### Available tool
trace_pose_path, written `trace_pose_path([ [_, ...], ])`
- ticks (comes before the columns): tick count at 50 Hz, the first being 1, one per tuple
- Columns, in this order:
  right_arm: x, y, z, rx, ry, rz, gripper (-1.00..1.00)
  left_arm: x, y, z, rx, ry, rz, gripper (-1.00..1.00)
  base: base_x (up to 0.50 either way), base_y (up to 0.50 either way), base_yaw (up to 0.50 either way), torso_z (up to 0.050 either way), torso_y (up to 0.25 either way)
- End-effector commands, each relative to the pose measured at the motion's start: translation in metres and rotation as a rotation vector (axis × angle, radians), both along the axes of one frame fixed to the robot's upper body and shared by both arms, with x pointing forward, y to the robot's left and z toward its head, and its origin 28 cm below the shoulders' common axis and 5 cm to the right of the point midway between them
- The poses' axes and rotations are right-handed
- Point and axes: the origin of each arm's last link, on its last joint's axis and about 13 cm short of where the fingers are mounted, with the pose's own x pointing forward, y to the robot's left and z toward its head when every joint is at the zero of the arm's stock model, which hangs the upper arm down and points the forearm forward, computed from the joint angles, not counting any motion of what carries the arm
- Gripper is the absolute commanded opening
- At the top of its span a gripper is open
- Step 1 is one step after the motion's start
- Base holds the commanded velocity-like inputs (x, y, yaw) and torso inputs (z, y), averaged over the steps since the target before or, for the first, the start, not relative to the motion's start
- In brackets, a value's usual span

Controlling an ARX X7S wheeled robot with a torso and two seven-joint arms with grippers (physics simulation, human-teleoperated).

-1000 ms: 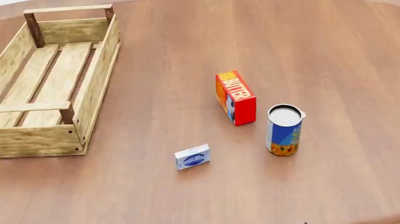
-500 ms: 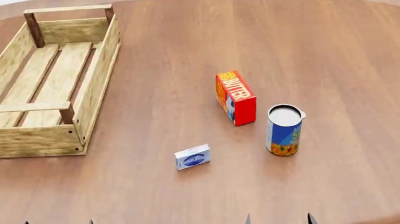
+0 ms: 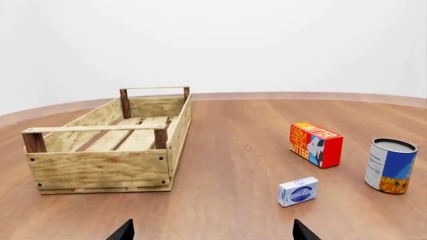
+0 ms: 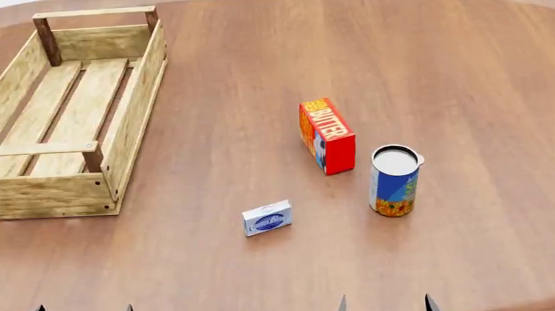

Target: Pick up the cream cheese and put it in the tray.

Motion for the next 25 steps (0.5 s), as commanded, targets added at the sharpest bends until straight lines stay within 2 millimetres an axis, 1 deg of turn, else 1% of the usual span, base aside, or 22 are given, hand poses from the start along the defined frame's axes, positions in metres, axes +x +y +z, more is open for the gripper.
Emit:
trace_pose_path([
  [1, 0.0022, -0.0010, -0.0189, -0.017, 0.061, 0.007, 1.00, -0.0002, 0.0020, -0.0167, -0.021, 0.052, 0.000, 1.00, 0.00, 0.00, 0.00, 0.000, 0.000],
  [25, 0.0003, -0.0011, -0.0179, -0.010, 0.057, 0.002, 1.00, -0.0013, 0.0012, -0.0158, -0.009, 0.046, 0.003, 1.00, 0.00, 0.00, 0.00, 0.000, 0.000],
])
